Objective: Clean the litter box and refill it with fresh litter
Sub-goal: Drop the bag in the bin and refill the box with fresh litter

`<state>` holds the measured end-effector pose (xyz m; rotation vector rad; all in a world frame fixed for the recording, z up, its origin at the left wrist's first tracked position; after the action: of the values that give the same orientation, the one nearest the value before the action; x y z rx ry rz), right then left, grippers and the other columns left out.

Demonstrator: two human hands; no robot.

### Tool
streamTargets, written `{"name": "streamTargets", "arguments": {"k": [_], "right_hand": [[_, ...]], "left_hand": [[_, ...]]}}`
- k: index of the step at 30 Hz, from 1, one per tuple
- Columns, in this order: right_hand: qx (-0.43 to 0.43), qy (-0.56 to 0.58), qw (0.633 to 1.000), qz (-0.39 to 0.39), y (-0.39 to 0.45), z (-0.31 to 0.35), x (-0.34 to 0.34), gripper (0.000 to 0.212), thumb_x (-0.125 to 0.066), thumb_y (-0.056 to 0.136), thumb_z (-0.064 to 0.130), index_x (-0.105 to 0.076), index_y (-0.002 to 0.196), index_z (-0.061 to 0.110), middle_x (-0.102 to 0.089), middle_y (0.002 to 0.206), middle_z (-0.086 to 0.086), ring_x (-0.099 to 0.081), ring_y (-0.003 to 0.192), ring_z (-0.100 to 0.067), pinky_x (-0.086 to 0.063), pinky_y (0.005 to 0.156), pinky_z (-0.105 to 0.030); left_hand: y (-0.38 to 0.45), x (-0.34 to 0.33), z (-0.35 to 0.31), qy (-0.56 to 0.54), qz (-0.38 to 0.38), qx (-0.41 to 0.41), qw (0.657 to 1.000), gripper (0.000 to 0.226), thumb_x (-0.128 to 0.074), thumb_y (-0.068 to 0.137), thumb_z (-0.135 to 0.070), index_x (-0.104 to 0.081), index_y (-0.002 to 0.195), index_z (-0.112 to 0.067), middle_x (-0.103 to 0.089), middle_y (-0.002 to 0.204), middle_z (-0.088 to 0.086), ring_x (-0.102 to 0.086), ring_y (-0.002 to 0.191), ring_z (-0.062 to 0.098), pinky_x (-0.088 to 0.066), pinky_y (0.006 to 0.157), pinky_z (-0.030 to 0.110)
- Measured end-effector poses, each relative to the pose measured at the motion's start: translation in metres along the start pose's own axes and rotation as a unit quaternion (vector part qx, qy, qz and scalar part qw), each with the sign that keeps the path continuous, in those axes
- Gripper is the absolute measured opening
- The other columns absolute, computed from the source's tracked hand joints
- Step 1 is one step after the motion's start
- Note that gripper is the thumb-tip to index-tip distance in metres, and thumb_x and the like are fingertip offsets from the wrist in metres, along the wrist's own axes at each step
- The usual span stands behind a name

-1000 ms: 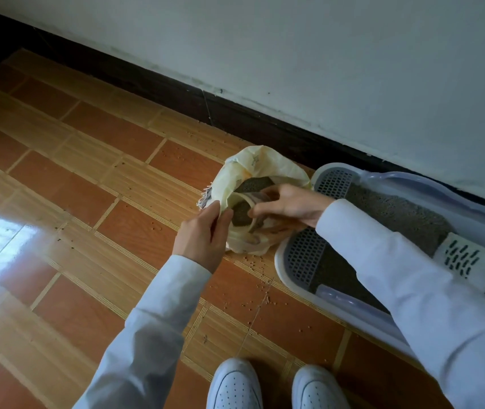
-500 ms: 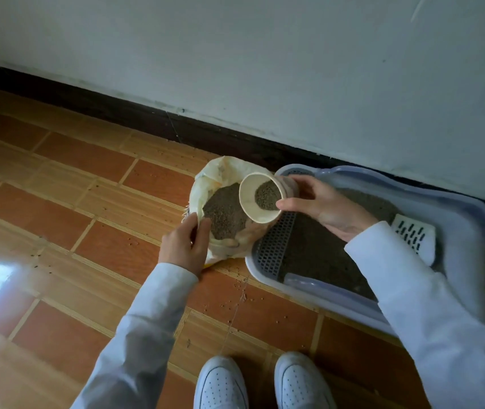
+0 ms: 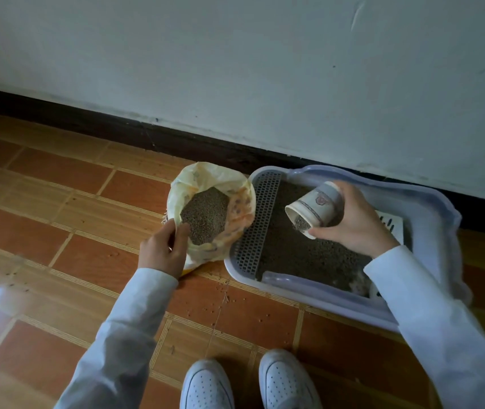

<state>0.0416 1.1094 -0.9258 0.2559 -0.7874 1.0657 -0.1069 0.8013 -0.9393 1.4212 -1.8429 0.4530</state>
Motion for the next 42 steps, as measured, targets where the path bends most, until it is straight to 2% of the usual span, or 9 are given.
{"name": "streamTargets", "arguments": {"k": [10,18,21,24,27,30,33,38,42], "right_hand": [[0.040,-0.069,0.997,-0.007,0.004,0.006,0.006,0.103,-0.088,0.058,0.020,-0.029,0.143,0.018,-0.037,0.140,-0.005,-0.037,0.129,-0.021,-0.033,0.103,-0.033],[0.164,-0.261,0.940,-0.145,0.003,0.045,0.014,0.099,-0.080,0.060,0.005,-0.026,0.144,0.005,-0.038,0.138,-0.017,-0.035,0.130,-0.030,-0.029,0.113,-0.037],[0.156,-0.223,0.947,-0.171,0.004,0.052,0.019,0.103,-0.082,0.061,0.010,-0.024,0.145,0.006,-0.037,0.139,-0.016,-0.035,0.129,-0.028,-0.030,0.111,-0.034],[0.123,-0.051,0.982,-0.134,0.009,0.072,0.010,0.103,-0.085,0.063,0.027,-0.022,0.144,0.013,-0.038,0.137,-0.007,-0.038,0.124,-0.018,-0.032,0.098,-0.022],[0.139,0.004,0.989,-0.046,0.022,0.109,-0.024,0.095,-0.085,0.062,0.037,-0.029,0.136,0.017,-0.041,0.128,0.002,-0.043,0.115,-0.010,-0.035,0.090,-0.021],[0.182,-0.080,0.979,0.043,0.032,0.139,-0.068,0.092,-0.084,0.061,0.045,-0.032,0.131,0.015,-0.045,0.127,-0.001,-0.045,0.114,-0.013,-0.038,0.092,-0.025],[0.138,-0.176,0.965,0.138,0.042,0.142,-0.114,0.087,-0.079,0.064,0.052,-0.035,0.126,0.010,-0.046,0.127,-0.007,-0.046,0.117,-0.022,-0.041,0.093,-0.033],[0.116,-0.273,0.949,0.109,0.067,0.155,-0.147,0.093,-0.076,0.062,0.062,-0.039,0.123,0.003,-0.055,0.121,-0.012,-0.053,0.114,-0.028,-0.045,0.090,-0.035],[0.132,-0.263,0.948,0.121,0.070,0.156,-0.183,0.100,-0.085,0.059,0.049,-0.033,0.128,0.000,-0.052,0.124,-0.015,-0.054,0.115,-0.028,-0.047,0.088,-0.033]], "left_hand": [[0.000,0.000,0.001,0.005,0.009,0.007,1.000,0.055,-0.037,0.081,-0.051,-0.064,0.080,-0.003,-0.058,0.057,0.013,-0.052,0.054,0.033,-0.035,0.052,0.032],[0.000,0.001,0.000,0.010,0.013,0.016,1.000,0.045,-0.042,0.084,-0.041,-0.065,0.081,-0.002,-0.058,0.057,0.015,-0.052,0.054,0.033,-0.033,0.050,0.031],[-0.001,0.002,0.003,0.008,0.015,0.023,1.000,0.045,-0.041,0.085,-0.042,-0.064,0.082,-0.003,-0.058,0.057,0.016,-0.052,0.054,0.034,-0.038,0.051,0.033],[0.001,0.003,0.004,0.017,0.018,0.027,0.999,0.045,-0.040,0.086,-0.042,-0.062,0.077,-0.004,-0.055,0.054,0.014,-0.045,0.046,0.024,-0.033,0.047,0.028],[0.003,0.005,0.005,0.021,0.019,0.027,0.999,0.044,-0.040,0.086,-0.042,-0.061,0.076,-0.006,-0.052,0.051,0.011,-0.040,0.042,0.018,-0.029,0.044,0.025],[0.004,0.004,0.006,0.028,0.020,0.021,0.999,0.045,-0.039,0.088,-0.043,-0.060,0.074,-0.006,-0.046,0.046,0.004,-0.037,0.039,0.015,-0.026,0.042,0.025],[0.003,0.004,0.008,0.038,0.024,0.015,0.999,0.052,-0.031,0.086,-0.052,-0.056,0.071,-0.008,-0.046,0.046,0.003,-0.041,0.041,0.020,-0.031,0.044,0.028],[0.006,0.002,0.011,0.038,0.030,0.006,0.999,0.050,-0.032,0.087,-0.050,-0.055,0.070,-0.009,-0.040,0.045,-0.003,-0.037,0.040,0.014,-0.029,0.043,0.027],[0.012,0.009,0.018,0.026,0.013,0.011,1.000,0.053,-0.031,0.086,-0.050,-0.057,0.071,-0.007,-0.047,0.047,0.005,-0.038,0.041,0.018,-0.028,0.043,0.024]]}}
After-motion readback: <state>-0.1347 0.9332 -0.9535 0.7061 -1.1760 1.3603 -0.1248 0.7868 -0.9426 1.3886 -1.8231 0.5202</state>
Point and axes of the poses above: each hand's wrist, its own y-axis towards the middle knuckle, its own x-axis out of the back of the hand, z = x × y, the point moved 7 cm from there along y, towards the middle knuckle
